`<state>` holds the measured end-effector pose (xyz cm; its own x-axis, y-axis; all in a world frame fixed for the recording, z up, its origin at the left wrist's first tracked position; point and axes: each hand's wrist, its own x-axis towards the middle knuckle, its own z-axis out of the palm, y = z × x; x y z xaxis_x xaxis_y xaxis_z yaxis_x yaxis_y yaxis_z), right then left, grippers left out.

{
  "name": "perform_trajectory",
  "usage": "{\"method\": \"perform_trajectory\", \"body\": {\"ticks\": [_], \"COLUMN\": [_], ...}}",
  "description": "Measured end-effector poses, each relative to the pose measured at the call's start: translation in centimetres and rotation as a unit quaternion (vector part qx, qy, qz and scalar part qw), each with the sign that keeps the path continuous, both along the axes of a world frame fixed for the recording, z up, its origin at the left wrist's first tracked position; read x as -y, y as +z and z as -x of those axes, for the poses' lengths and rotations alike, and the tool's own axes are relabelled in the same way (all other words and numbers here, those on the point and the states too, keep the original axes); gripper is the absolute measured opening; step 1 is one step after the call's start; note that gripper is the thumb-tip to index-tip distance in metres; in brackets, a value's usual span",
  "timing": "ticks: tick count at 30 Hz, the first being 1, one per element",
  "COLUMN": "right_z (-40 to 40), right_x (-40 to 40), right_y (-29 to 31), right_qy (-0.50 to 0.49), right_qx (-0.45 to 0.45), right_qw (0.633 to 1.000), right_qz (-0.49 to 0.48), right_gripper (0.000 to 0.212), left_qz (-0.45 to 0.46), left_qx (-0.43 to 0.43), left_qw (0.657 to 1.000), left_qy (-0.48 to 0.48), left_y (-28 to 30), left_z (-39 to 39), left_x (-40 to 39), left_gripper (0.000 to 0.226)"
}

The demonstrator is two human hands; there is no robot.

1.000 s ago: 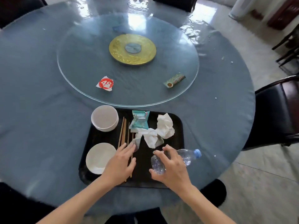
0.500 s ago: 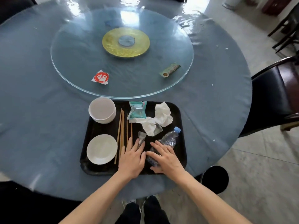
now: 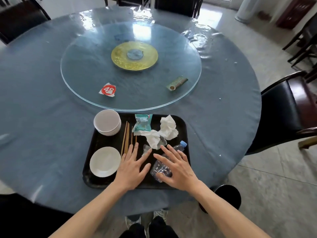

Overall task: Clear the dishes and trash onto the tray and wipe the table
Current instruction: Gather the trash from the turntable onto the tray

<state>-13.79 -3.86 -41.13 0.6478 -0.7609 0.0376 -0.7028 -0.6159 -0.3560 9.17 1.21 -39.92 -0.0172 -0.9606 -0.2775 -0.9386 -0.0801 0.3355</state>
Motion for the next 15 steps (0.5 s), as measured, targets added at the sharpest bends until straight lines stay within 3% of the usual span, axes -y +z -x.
{"method": "perform_trajectory", "body": {"ticks": [7, 15], "right_z": [1.3, 4.5], "right_x": [1.9, 0.7], "right_y": [3.7, 8.0], "right_qy": [-0.097, -0.266], "right_qx": [0.026, 0.030], "right_qw": [0.992, 0.956], "right_qz": [0.079, 0.118], "right_gripper": [0.071, 0.077], "left_qz": [0.107, 0.150], "left_qx": [0.023, 0.015], "left_qw": [0.994, 0.983], "left_qy": [-0.030, -0.101], "left_y": [4.1, 7.4], "left_z": [0.2, 1.5], "left_x": [2.8, 6.1], "left_gripper": [0.065, 0.070]}}
